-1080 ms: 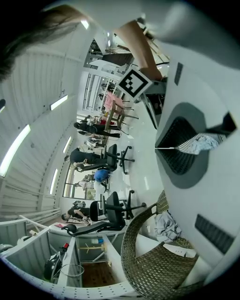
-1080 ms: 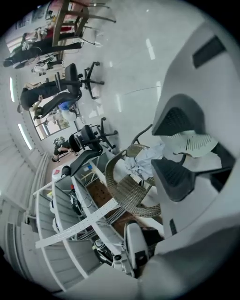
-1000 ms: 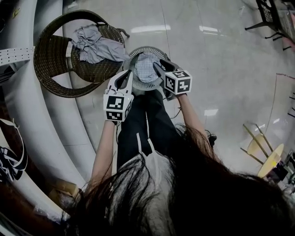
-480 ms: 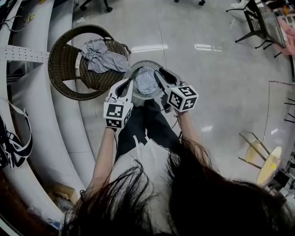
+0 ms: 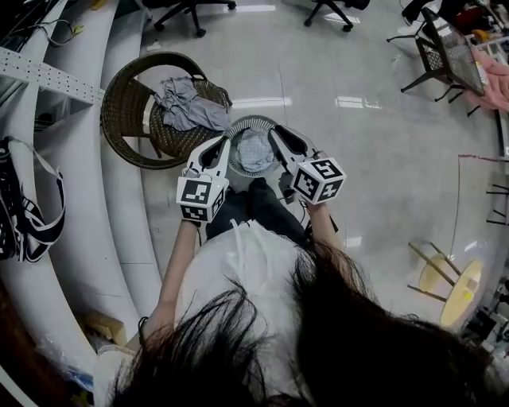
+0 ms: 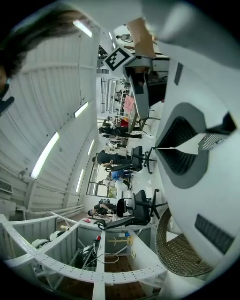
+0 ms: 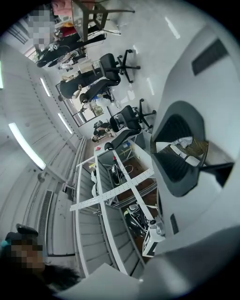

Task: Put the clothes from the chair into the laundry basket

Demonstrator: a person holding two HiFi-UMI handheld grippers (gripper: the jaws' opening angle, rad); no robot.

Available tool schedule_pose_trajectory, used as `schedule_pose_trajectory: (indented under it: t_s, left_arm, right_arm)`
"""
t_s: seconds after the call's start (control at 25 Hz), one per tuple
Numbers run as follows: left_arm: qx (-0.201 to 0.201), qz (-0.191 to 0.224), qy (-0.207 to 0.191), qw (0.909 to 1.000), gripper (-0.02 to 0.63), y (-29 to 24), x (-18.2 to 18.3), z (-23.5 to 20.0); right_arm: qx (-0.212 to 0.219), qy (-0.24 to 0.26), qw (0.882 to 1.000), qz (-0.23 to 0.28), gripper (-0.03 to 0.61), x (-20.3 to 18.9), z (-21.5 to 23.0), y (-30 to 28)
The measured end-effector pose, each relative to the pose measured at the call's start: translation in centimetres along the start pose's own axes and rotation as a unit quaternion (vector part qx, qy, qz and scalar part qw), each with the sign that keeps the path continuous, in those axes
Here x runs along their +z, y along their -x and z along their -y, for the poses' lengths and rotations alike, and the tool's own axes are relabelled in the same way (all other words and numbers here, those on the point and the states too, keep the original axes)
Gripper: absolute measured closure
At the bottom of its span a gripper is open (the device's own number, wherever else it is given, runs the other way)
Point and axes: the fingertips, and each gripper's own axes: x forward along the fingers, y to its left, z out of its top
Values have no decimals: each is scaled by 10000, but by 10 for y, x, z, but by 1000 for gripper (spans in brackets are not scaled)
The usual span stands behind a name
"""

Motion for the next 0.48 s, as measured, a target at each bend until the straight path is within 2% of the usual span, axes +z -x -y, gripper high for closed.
schedule_pose_trajectory:
  t_s: [0.16, 0.48]
  left_arm:
    - [-38, 13, -90, 10000, 594, 12, 4, 8]
    - [96, 161, 146, 9997, 594, 35, 11, 3]
  right_arm:
    - [179, 96, 9998, -46, 499, 4, -20, 11]
    - [411, 217, 9989, -64, 505, 5, -52, 17]
